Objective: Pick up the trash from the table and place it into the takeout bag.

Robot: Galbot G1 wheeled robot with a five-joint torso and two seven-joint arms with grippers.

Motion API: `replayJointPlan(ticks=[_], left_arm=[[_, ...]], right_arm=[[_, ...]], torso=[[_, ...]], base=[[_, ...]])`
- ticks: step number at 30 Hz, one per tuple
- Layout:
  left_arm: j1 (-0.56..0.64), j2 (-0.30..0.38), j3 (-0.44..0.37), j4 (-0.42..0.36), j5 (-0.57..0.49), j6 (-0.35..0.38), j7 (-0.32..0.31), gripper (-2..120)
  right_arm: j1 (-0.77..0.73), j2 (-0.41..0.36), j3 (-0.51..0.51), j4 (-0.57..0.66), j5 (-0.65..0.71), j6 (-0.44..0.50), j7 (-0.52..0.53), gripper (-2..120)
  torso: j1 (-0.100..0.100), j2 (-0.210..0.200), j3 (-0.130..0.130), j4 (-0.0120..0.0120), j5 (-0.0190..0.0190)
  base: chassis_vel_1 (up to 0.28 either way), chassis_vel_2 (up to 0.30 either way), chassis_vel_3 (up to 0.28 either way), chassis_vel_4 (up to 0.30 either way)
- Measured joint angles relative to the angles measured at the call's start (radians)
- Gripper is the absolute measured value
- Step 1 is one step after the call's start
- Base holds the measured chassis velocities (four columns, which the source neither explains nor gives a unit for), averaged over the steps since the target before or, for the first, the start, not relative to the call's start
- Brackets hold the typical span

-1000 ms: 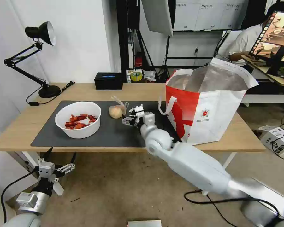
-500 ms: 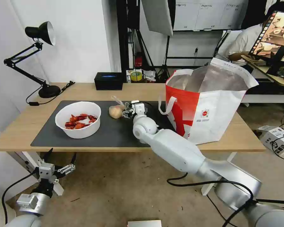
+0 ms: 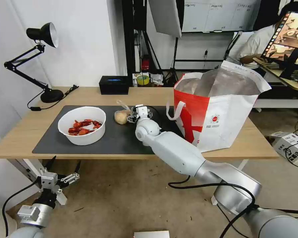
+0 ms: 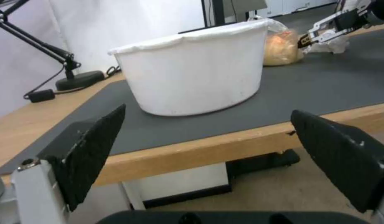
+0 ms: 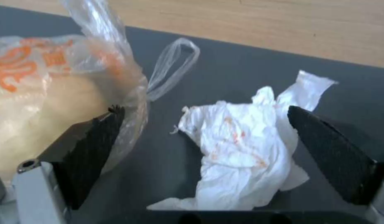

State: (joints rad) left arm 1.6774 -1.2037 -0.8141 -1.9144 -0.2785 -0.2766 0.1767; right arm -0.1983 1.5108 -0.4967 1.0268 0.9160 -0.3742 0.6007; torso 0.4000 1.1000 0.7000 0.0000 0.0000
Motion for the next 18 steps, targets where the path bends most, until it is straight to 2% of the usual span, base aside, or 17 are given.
replayJointPlan(ticks=[6,18], left_arm=[[0.000,-0.004,0.002,0.000,0.003,-0.002,0.001,100],[-0.002,-0.003,0.000,-0.003,0.001,-0.005,0.002,100]], right_arm=[[-0.012,-0.002,0.018,0.010,-0.009,0.000,-0.001,100],[-0.044,-0.066,0.040,0.081,-0.001,-0.012,0.019,100]], torso=[[0.000,0.000,0.000,0.0000,0.0000],[0.000,0.000,0.000,-0.0002,0.0001]], base=[[0.000,0.000,0.000,0.000],[0.000,0.000,0.000,0.000]])
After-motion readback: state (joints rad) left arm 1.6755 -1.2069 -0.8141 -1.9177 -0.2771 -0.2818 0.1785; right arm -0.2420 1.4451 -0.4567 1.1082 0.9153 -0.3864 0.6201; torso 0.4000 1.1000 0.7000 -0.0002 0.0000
